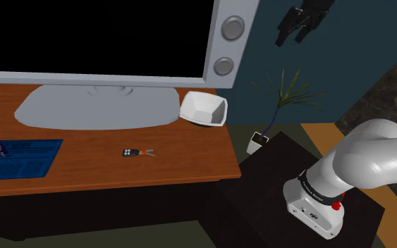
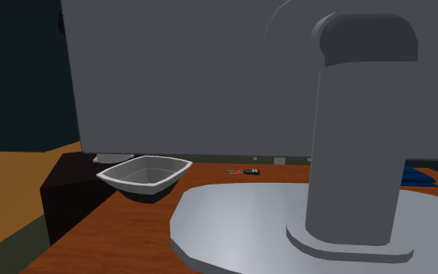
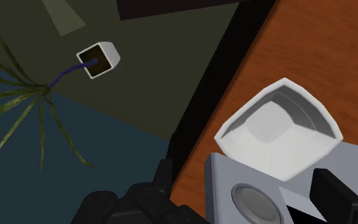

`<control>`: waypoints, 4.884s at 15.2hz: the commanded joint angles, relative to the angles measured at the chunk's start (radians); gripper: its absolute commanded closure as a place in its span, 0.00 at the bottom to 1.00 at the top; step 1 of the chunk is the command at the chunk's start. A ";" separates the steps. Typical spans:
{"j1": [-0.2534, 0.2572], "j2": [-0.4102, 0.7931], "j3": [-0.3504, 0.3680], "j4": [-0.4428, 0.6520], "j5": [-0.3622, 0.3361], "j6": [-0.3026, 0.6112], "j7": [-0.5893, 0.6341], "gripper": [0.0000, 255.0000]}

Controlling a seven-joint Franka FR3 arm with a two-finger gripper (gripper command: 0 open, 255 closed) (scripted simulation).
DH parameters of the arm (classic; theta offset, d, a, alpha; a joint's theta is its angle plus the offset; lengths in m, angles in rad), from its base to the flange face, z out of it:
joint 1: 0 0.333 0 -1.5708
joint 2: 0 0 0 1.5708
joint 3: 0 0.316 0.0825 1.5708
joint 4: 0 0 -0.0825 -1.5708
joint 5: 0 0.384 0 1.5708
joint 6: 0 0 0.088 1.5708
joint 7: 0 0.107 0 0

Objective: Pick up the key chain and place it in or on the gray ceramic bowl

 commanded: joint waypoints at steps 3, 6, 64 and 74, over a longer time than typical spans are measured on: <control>0.020 0.038 0.016 -0.016 0.010 0.049 -0.002 0.00; 0.050 0.100 0.040 -0.035 0.025 0.121 -0.006 0.00; 0.466 1.431 0.299 0.508 -0.203 0.770 0.045 0.00; 0.466 1.430 0.299 0.507 -0.203 0.771 0.045 1.00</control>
